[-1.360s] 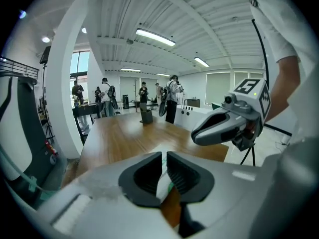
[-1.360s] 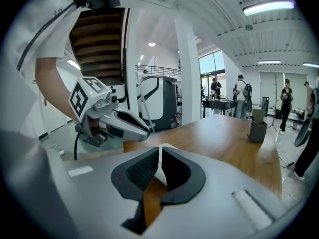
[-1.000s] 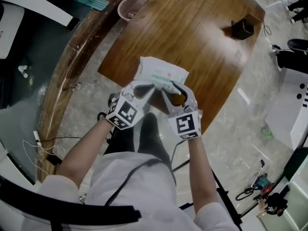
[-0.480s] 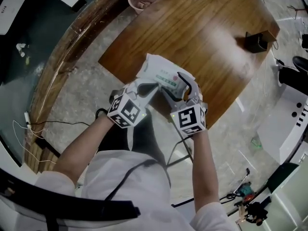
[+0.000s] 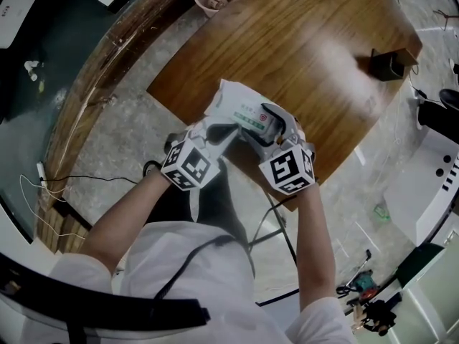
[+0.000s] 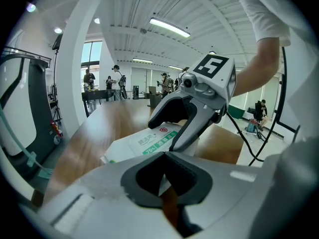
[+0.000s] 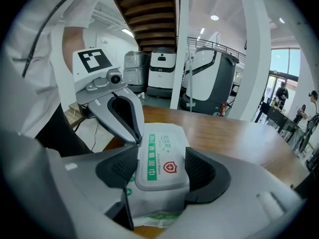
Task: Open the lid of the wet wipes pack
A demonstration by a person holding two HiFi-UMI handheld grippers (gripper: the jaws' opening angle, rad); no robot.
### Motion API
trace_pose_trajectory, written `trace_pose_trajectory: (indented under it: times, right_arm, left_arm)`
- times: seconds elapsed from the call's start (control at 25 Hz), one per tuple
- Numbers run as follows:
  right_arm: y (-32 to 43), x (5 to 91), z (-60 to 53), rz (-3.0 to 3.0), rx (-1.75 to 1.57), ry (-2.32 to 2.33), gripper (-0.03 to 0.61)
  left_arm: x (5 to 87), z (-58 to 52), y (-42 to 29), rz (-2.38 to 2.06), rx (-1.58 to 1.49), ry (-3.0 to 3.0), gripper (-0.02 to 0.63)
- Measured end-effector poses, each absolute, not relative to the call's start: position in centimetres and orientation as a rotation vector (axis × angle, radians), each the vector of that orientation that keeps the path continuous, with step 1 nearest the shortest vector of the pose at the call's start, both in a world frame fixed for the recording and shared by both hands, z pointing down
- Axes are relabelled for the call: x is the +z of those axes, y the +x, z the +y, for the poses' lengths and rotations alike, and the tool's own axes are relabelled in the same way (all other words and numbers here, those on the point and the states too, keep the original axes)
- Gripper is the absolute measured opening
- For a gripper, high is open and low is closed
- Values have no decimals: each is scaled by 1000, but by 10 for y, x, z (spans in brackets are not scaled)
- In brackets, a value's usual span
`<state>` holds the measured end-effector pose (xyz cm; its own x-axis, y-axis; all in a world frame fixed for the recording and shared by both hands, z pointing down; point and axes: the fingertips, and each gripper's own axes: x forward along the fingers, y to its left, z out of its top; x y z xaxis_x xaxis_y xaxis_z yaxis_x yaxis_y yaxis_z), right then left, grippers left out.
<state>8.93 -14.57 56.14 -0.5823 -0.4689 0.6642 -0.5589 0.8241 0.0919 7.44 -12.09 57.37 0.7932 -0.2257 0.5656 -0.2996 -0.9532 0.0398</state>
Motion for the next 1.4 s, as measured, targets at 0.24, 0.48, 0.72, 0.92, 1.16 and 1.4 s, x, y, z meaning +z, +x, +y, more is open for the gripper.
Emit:
trace_pose_trajectory:
  times: [0.24,0.48,0.72,0.92,1.16,1.4]
  right_arm:
    - [91,566,-148,-2295,343,685,291]
    - [93,566,-150,-2303,487,635,296]
    - [95,567,-151,-2296,580,573,291]
    - [95,566,-153,-2304,673,542,291]
    - [96,561,-152,-2325,629,544,298]
    - [94,537,-156,-2380,497,636,296]
  left_arm:
    - [576,-120,74,-405,903,2890,2]
    - [576,-120,75,-399,882,2910,2]
    - [576,-119,76,-402,892,2937,2]
    - [578,-119,76,-395,900,2934,2]
    - [577,-119,76,-395,905,2902,2]
    - [575,-118,72,-402,896,2877,3]
